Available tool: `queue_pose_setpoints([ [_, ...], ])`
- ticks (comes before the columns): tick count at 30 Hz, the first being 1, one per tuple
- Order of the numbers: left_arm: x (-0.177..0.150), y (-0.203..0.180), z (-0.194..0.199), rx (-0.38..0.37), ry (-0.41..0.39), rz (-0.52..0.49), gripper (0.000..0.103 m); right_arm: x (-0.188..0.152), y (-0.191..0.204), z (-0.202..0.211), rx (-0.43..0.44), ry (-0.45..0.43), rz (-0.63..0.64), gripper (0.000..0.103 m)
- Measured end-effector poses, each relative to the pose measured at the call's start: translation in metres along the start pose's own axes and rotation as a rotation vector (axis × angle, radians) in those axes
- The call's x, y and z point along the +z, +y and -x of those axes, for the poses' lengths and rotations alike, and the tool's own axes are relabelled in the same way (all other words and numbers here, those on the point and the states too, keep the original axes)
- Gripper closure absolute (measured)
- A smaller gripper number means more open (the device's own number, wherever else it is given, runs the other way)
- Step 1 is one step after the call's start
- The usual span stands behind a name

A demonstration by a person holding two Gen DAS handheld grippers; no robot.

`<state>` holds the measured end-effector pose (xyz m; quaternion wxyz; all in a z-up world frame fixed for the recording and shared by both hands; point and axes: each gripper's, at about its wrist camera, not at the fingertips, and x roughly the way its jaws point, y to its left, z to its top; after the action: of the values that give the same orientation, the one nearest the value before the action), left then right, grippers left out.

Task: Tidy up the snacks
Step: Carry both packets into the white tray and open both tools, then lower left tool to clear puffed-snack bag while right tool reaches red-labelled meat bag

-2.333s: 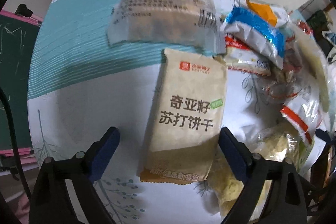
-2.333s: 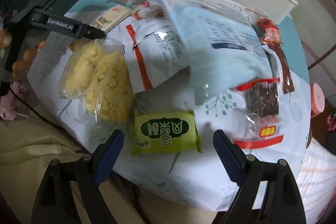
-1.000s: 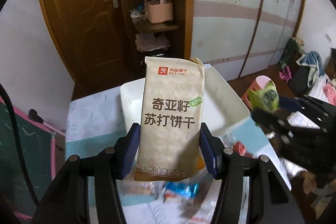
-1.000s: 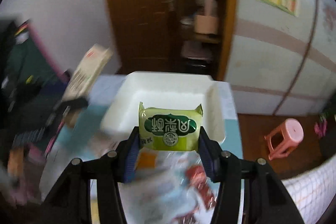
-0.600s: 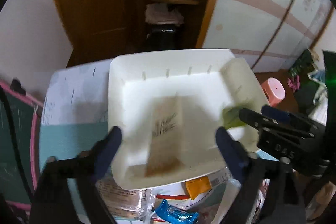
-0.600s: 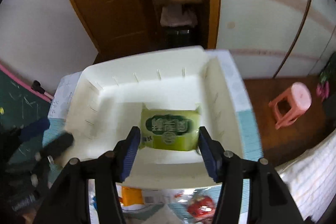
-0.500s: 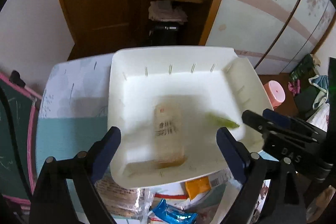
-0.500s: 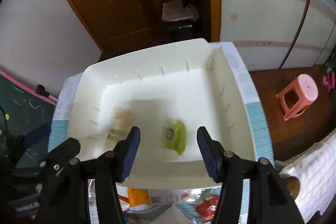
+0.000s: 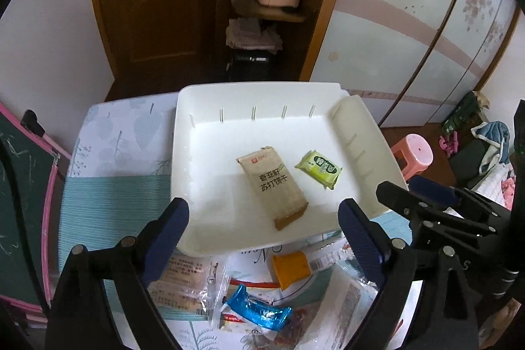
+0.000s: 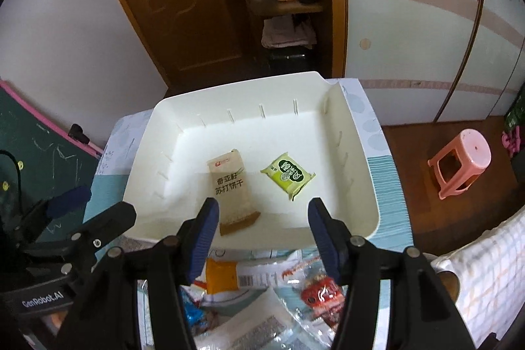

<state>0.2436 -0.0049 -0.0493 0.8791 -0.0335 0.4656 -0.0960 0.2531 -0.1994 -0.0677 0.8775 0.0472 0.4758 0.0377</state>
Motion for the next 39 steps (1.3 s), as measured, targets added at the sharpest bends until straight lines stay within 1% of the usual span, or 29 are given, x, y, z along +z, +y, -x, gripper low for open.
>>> queue_pose_setpoints([
  [4, -0.007, -0.005, 0.017, -0.007, -0.009, -0.019, 0.011, -0.006, 0.002, 0.010, -0.019, -0.006, 0.012, 0.046],
  [9, -0.015, -0.010, 0.030, -0.032, 0.045, -0.033, 0.011, -0.013, 0.004, 0.021, -0.042, -0.009, 0.017, 0.046],
  [11, -0.018, -0.014, 0.035, -0.022, 0.056, -0.054, 0.011, -0.015, 0.005, 0.025, -0.060, -0.009, 0.018, 0.046],
  [13, -0.023, -0.018, 0.044, -0.001, 0.041, -0.078, 0.011, -0.018, 0.006, 0.031, -0.078, -0.016, 0.018, 0.046],
  [16, -0.031, -0.025, 0.062, 0.029, 0.003, -0.124, 0.011, -0.024, 0.008, 0.046, -0.079, -0.040, 0.022, 0.046],
  [18, -0.038, -0.028, 0.077, 0.023, -0.025, -0.147, 0.011, -0.030, 0.011, 0.058, -0.075, -0.060, 0.030, 0.046],
  [23, -0.058, -0.026, 0.108, 0.006, -0.059, -0.152, 0.011, -0.051, 0.019, 0.090, -0.102, -0.116, 0.073, 0.046],
  [28, -0.086, -0.017, 0.125, -0.021, -0.059, -0.147, 0.011, -0.083, 0.024, 0.110, -0.128, -0.159, 0.119, 0.046],
  [31, -0.109, -0.011, 0.131, -0.031, -0.069, -0.160, 0.011, -0.103, 0.021, 0.110, -0.117, -0.146, 0.120, 0.046],
  [34, -0.134, -0.007, 0.128, -0.053, -0.050, -0.200, 0.011, -0.127, 0.014, 0.105, -0.101, -0.122, 0.105, 0.046],
  [37, -0.163, -0.005, 0.118, -0.042, -0.019, -0.243, 0.011, -0.150, 0.004, 0.096, -0.144, -0.106, 0.091, 0.046],
  [39, -0.181, -0.002, 0.105, -0.028, 0.019, -0.255, 0.011, -0.167, -0.006, 0.086, -0.156, -0.077, 0.069, 0.046],
])
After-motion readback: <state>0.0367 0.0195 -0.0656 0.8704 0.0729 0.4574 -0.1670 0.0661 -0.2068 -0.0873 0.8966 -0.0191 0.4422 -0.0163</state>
